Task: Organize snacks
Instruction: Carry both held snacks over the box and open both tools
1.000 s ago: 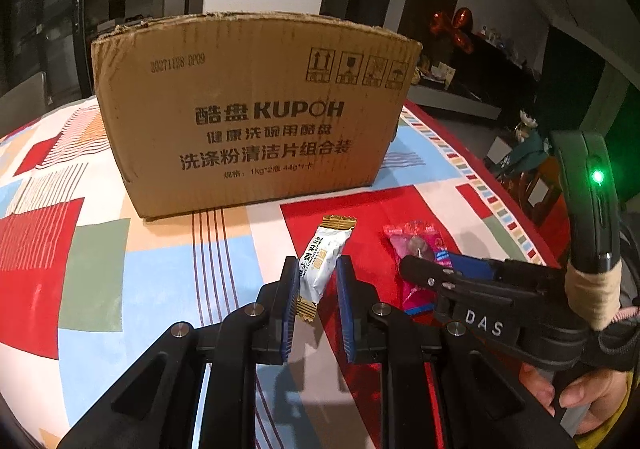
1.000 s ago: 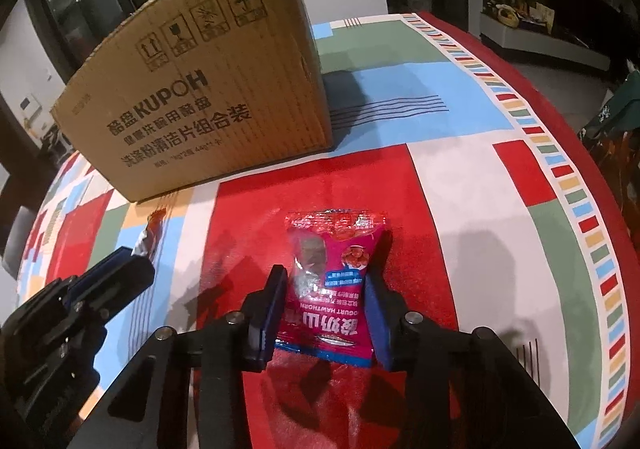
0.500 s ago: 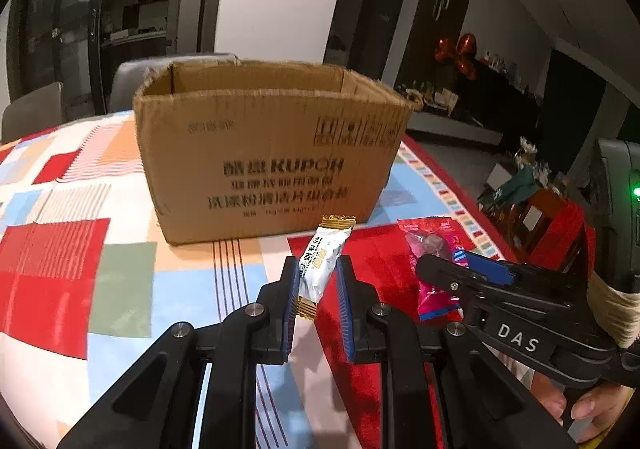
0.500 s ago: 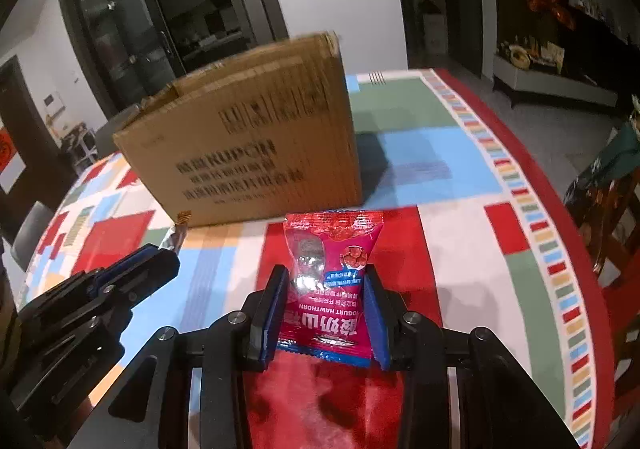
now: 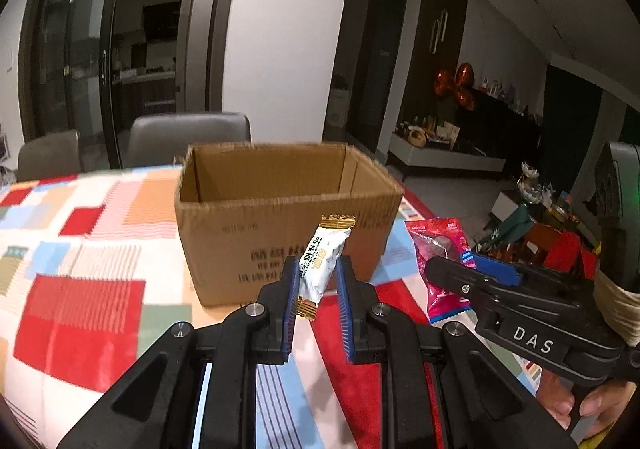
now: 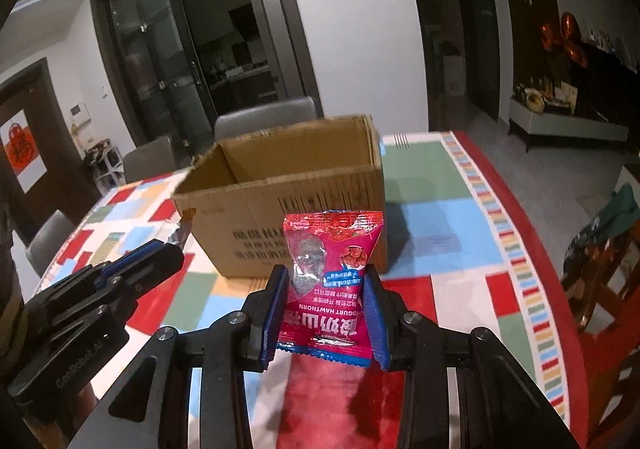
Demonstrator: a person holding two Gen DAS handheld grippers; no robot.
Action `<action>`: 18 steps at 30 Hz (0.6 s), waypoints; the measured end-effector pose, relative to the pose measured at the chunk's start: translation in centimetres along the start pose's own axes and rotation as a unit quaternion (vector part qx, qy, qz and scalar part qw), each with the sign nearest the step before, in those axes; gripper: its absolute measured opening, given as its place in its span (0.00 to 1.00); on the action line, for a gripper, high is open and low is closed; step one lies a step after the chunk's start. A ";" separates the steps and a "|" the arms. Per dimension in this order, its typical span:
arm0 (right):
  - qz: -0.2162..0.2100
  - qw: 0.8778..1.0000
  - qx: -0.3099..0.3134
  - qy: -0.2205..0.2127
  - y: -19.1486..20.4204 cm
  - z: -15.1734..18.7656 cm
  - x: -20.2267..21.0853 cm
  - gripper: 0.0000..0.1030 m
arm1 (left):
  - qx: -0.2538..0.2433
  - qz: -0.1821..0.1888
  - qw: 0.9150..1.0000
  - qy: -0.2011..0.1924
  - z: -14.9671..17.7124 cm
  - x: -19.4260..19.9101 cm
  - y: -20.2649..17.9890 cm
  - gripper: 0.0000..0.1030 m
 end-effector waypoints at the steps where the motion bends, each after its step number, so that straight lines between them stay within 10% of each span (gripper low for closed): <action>1: 0.001 1.000 0.004 -0.006 0.1 -0.4 0.2 0.37 | -0.001 -0.002 1.000 -0.003 -0.3 0.2 0.0 0.19; 18: 0.021 0.997 0.065 -0.029 0.7 -8.4 0.0 0.37 | -0.025 -0.055 0.998 0.009 -7.3 -0.5 2.2 0.19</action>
Point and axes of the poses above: each gripper's, at about its wrist camera, not at the fingertips, and x roughly against the way its jaws point, y to its left, z to its underside, the point moved 2 cm from there along -x, roughly the way its jaws point, and after that the axes turned 15 degrees about y, right-handed, at the moved point
